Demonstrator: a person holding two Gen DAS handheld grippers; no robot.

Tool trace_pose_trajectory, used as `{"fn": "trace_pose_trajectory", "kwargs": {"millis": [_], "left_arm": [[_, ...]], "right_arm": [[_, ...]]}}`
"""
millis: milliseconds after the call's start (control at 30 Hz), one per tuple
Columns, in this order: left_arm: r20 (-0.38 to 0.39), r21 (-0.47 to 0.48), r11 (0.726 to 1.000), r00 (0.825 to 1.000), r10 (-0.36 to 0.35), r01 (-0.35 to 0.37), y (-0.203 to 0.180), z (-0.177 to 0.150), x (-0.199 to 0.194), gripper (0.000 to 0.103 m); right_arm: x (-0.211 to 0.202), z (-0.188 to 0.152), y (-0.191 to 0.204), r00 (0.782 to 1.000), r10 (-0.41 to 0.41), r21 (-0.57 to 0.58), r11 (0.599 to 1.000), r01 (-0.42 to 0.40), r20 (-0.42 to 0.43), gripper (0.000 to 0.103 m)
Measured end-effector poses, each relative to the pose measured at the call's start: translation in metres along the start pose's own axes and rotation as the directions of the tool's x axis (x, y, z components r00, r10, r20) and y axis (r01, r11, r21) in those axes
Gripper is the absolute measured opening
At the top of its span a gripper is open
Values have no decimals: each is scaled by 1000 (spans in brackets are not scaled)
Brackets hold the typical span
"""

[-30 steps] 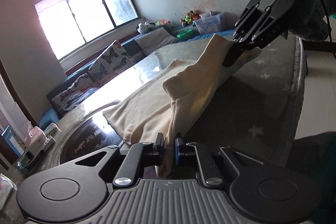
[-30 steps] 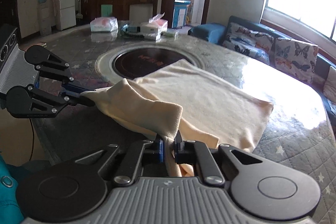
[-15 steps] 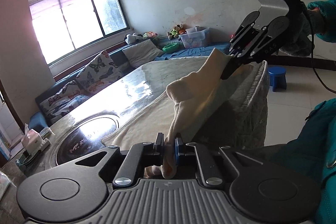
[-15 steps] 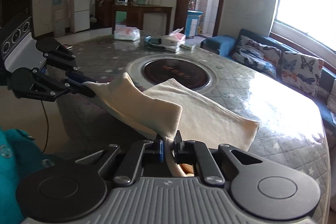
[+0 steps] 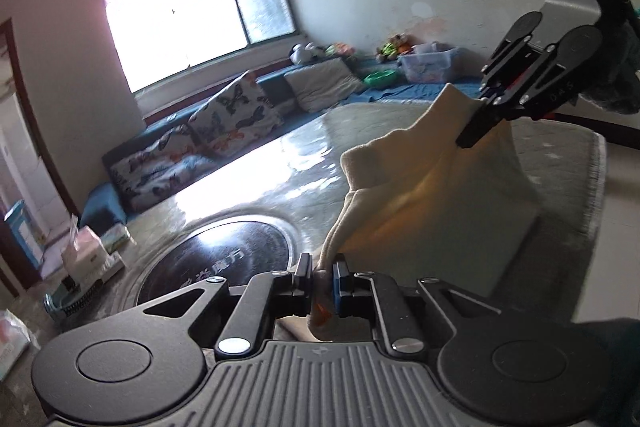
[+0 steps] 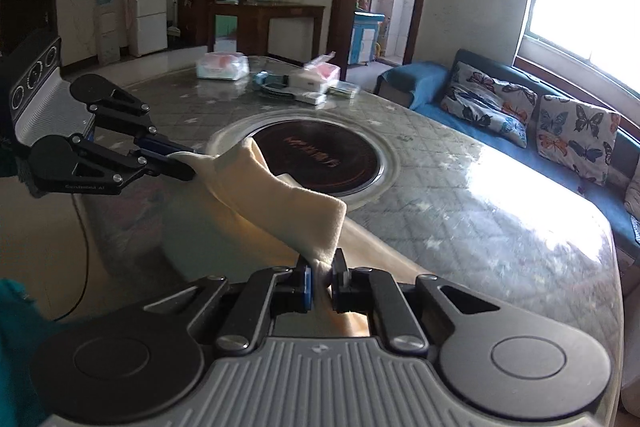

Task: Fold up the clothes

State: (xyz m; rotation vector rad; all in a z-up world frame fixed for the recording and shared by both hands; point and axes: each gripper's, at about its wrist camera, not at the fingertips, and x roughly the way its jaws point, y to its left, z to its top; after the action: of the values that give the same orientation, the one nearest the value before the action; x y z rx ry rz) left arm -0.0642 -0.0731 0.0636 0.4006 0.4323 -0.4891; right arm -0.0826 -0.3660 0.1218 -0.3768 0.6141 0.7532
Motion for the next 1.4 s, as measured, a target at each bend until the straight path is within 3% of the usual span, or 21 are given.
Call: {"fn": "trace_pose_trajectory", "kwargs": {"millis": [200, 367, 433, 567, 700, 933, 1200, 1400], "left_arm": [[-97, -74, 994, 993, 70, -77, 18, -3, 66, 11], [-168, -133, 983, 981, 101, -124, 27, -12, 104, 11], [-169, -123, 983, 979, 114, -136, 27, -11, 109, 11], [-159, -122, 983, 980, 120, -140, 29, -5, 110, 11], [-149, -124, 983, 982, 117, -135, 32, 5, 113, 11], [-192, -166, 974, 974, 122, -155, 39, 6, 137, 17], [-139, -354, 928, 988, 74, -119, 68, 4, 93, 29], [-155, -427, 902, 988, 0, -67, 68, -15, 58, 35]], "right_arm": [[67, 16, -34, 998, -1, 27, 1000, 3, -56, 8], [124, 1, -52, 995, -32, 141, 989, 45, -97, 10], [136, -8, -60, 992, -44, 202, 977, 66, -116, 16], [136, -16, -79, 990, -95, 312, 942, 123, -105, 22], [121, -10, -75, 987, -155, 267, 950, 163, -52, 22], [134, 4, -52, 996, -85, 196, 976, 91, -42, 22], [156, 32, -52, 998, -23, 224, 974, 35, -53, 23], [191, 43, -60, 993, 43, 264, 964, -13, -108, 23]]}}
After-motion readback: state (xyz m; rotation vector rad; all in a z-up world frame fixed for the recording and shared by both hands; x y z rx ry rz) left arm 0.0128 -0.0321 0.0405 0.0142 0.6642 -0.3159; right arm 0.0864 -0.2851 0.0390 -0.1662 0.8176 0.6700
